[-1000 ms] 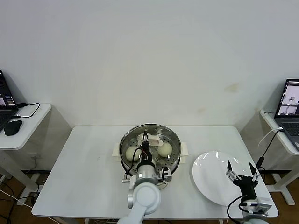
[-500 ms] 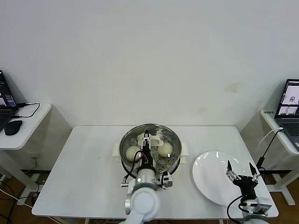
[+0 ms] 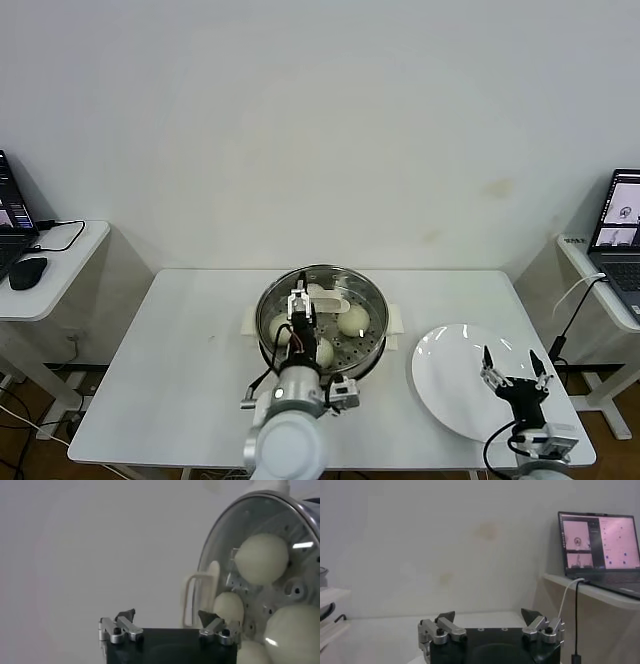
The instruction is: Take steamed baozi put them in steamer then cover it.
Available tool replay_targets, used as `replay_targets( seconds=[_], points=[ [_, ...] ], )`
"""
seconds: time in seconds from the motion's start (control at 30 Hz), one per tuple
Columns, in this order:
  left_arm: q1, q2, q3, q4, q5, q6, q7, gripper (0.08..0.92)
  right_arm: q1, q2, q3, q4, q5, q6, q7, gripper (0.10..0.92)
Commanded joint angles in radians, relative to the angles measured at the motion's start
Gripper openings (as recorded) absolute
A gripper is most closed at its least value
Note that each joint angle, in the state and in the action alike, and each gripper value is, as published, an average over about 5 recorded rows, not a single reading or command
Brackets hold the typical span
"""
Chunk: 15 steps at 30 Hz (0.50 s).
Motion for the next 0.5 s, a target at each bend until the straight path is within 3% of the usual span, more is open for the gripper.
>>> replay_targets(
  seconds=[0.03, 0.2, 0.33, 0.5],
  points=[
    [0.067, 0.099, -0.107, -0.223, -0.304, -0.029, -0.094, 0.823, -0.020, -0.028, -0.043, 0.006, 0.044, -0.019, 0.024, 0.823],
    [0.167, 0.191, -0.325, -0.247, -0.784, -0.190, -0.314, 0.823, -0.059, -0.092, -0.117, 0.028, 0.110, -0.026, 0.062, 0.823],
    [0.300, 0.170, -0.535, -0.261, -1.049, -0.361, -0.358, 0.823, -0.069, -0.127, -0.153, 0.045, 0.120, -0.033, 0.077, 0.823],
    [0.428, 0.108, -0.675, -0.191, -1.214, -0.548, -0.373, 0.823, -0.070, -0.137, -0.182, 0.030, 0.131, -0.049, 0.091, 0.823]
  ],
)
